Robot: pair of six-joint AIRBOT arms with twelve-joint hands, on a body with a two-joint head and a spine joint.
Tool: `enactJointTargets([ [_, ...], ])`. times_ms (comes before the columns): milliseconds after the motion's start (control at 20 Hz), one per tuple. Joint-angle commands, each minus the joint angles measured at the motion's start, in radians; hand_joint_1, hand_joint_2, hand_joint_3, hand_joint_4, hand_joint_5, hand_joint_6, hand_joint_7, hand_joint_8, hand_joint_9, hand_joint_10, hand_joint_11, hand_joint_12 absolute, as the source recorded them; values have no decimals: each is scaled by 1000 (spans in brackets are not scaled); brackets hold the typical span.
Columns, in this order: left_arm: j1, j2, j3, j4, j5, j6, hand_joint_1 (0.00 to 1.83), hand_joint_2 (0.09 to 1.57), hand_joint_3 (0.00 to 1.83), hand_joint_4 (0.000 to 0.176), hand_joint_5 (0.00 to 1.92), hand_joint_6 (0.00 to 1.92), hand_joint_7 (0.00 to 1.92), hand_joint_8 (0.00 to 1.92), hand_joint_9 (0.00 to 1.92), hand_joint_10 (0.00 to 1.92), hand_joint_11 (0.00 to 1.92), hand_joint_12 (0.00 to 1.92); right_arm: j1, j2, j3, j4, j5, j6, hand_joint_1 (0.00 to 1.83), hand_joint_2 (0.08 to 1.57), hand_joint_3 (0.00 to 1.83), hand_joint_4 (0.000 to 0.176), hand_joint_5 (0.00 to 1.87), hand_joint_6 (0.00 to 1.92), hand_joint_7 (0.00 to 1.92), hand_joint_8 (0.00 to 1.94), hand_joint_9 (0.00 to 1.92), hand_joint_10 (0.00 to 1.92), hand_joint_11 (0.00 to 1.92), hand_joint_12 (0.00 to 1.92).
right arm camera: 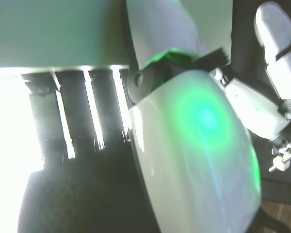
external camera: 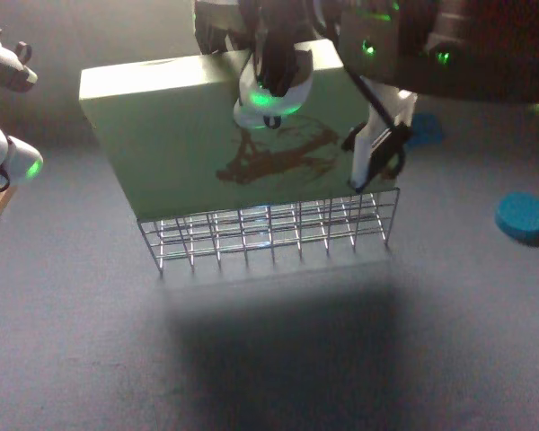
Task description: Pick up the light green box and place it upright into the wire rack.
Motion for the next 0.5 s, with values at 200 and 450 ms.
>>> enactJointTargets([
  [200, -12, 5, -3, 58, -27, 5, 151, 1208, 0, 114, 272, 1, 222, 1, 182, 1, 0, 553, -36, -30, 42, -86, 61, 37, 1354, 1177, 0, 0, 783, 1098, 877, 1200, 815, 1414, 799, 1326],
  [450, -13, 5, -6, 58, -24, 5, 154, 1209, 0, 114, 281, 4, 232, 5, 190, 4, 0, 550, -74, -40, 68, -88, 81, 79, 1211, 1173, 0, 0, 830, 1089, 927, 1229, 860, 1066, 811, 1315],
])
